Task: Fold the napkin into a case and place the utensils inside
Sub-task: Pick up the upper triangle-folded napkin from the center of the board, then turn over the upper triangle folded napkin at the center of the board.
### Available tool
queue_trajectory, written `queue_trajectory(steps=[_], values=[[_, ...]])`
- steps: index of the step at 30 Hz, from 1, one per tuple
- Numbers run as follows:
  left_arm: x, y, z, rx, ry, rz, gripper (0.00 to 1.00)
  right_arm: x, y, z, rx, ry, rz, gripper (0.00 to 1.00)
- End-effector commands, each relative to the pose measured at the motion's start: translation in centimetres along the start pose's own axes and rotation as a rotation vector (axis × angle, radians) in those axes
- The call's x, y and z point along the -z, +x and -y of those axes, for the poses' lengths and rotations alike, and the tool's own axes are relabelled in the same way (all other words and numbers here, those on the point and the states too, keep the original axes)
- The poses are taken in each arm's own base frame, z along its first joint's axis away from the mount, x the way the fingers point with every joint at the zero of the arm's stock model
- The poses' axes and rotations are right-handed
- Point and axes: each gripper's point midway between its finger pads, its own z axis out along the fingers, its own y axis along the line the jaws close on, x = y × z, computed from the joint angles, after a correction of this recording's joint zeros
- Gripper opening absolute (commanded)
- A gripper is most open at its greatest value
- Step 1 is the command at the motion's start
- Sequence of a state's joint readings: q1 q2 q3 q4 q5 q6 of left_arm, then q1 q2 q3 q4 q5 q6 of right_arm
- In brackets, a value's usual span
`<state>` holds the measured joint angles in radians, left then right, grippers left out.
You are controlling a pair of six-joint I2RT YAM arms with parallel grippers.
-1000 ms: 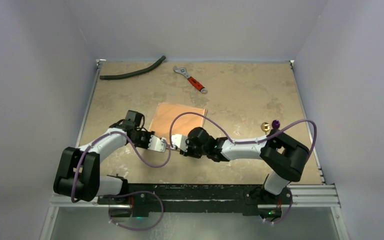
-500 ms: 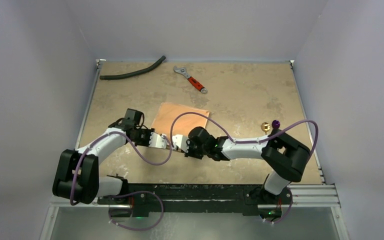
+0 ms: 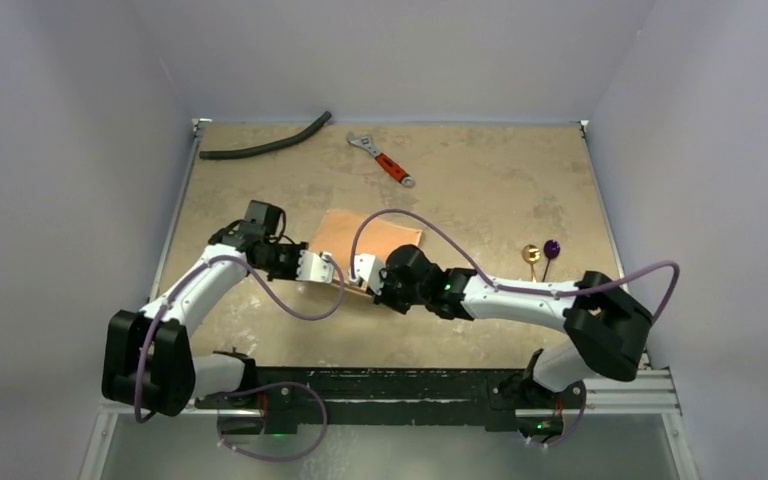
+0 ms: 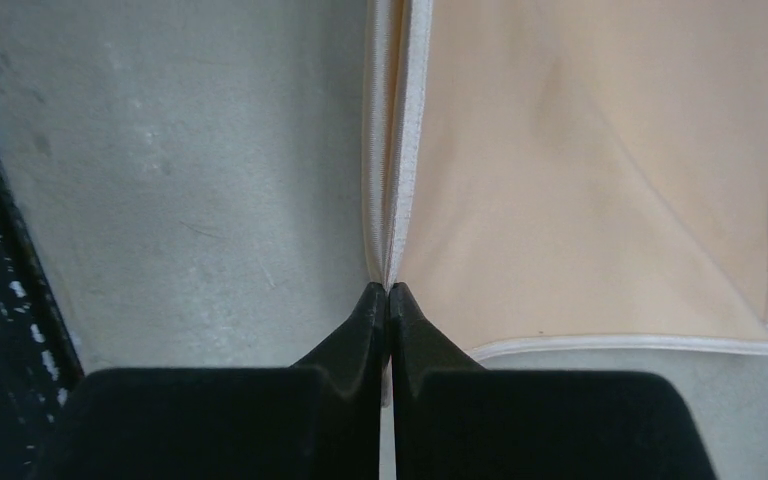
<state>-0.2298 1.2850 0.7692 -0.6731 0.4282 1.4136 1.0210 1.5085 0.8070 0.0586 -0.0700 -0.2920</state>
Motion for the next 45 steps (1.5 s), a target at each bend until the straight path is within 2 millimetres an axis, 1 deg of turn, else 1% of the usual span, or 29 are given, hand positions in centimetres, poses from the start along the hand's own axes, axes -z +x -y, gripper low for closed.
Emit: queue_trajectory(steps=[1, 5, 10, 11, 15, 18, 21, 24, 27, 28, 30, 31, 33, 34, 35, 36, 38, 41, 43, 45], values=[[3.8, -2.7, 0.5, 0.029, 0.014, 0.052, 0.0, 2.9, -3.1, -0.3, -0.085, 0.016, 0.081, 0.0], [6.9, -4.4, 0.6, 0.044, 0.01, 0.067, 0.0, 5.2, -4.6, -1.2, -0.139, 0.002, 0.114, 0.0], [11.6, -7.4, 0.4, 0.043, -0.01, 0.109, 0.0, 8.3, -7.2, -2.6, -0.18, -0.01, 0.157, 0.0], [13.0, -8.2, 0.1, 0.029, -0.027, 0.122, 0.0, 8.9, -7.5, -3.0, -0.188, -0.021, 0.159, 0.0], [16.3, -10.0, 1.2, 0.005, -0.012, 0.142, 0.0, 11.4, -8.9, -4.6, -0.218, -0.064, 0.192, 0.0], [18.1, -10.8, 1.4, 0.004, -0.067, 0.147, 0.0, 13.4, -10.1, -5.7, -0.238, -0.105, 0.222, 0.0], [19.4, -11.6, 1.6, -0.025, -0.122, 0.164, 0.0, 15.0, -11.0, -6.6, -0.255, -0.141, 0.241, 0.0], [20.2, -12.4, 1.2, -0.004, -0.142, 0.189, 0.0, 16.2, -11.8, -7.2, -0.263, -0.171, 0.257, 0.0], [20.7, -13.0, 0.5, 0.04, -0.145, 0.209, 0.0, 17.1, -12.3, -7.3, -0.278, -0.182, 0.277, 0.0], [20.6, -13.2, 0.5, 0.042, -0.14, 0.216, 0.0, 17.3, -12.4, -7.2, -0.279, -0.177, 0.287, 0.0], [19.7, -12.9, 0.8, 0.045, -0.106, 0.223, 0.0, 17.1, -12.1, -7.4, -0.304, -0.181, 0.286, 0.0], [18.9, -12.7, 0.9, 0.05, -0.079, 0.224, 0.0, 16.7, -12.0, -6.7, -0.301, -0.145, 0.288, 0.0], [17.1, -12.1, 0.8, 0.084, -0.022, 0.228, 0.0, 15.5, -11.9, -4.8, -0.298, -0.059, 0.279, 0.0], [16.2, -11.8, 0.3, 0.109, -0.008, 0.231, 0.0, 14.8, -11.7, -3.5, -0.306, -0.021, 0.266, 0.0], [15.2, -11.5, -0.5, 0.138, -0.005, 0.233, 0.0, 13.9, -11.5, -1.7, -0.328, 0.02, 0.249, 0.0], [13.9, -11.0, -1.1, 0.171, -0.002, 0.23, 0.0, 12.5, -10.8, 0.2, -0.358, 0.05, 0.214, 0.0], [11.6, -9.9, -3.4, 0.213, -0.049, 0.221, 0.0, 10.8, -10.2, 3.1, -0.384, 0.101, 0.187, 0.0], [8.6, -8.1, -7.5, 0.307, -0.134, 0.19, 0.0, 7.9, -9.0, 6.7, -0.394, 0.141, 0.139, 0.0], [6.8, -7.0, -10.2, 0.376, -0.155, 0.159, 0.0, 6.5, -8.3, 9.2, -0.408, 0.177, 0.124, 0.0], [5.0, -5.8, -12.8, 0.467, -0.181, 0.126, 0.0, 5.5, -7.9, 11.5, -0.408, 0.2, 0.133, 0.0]])
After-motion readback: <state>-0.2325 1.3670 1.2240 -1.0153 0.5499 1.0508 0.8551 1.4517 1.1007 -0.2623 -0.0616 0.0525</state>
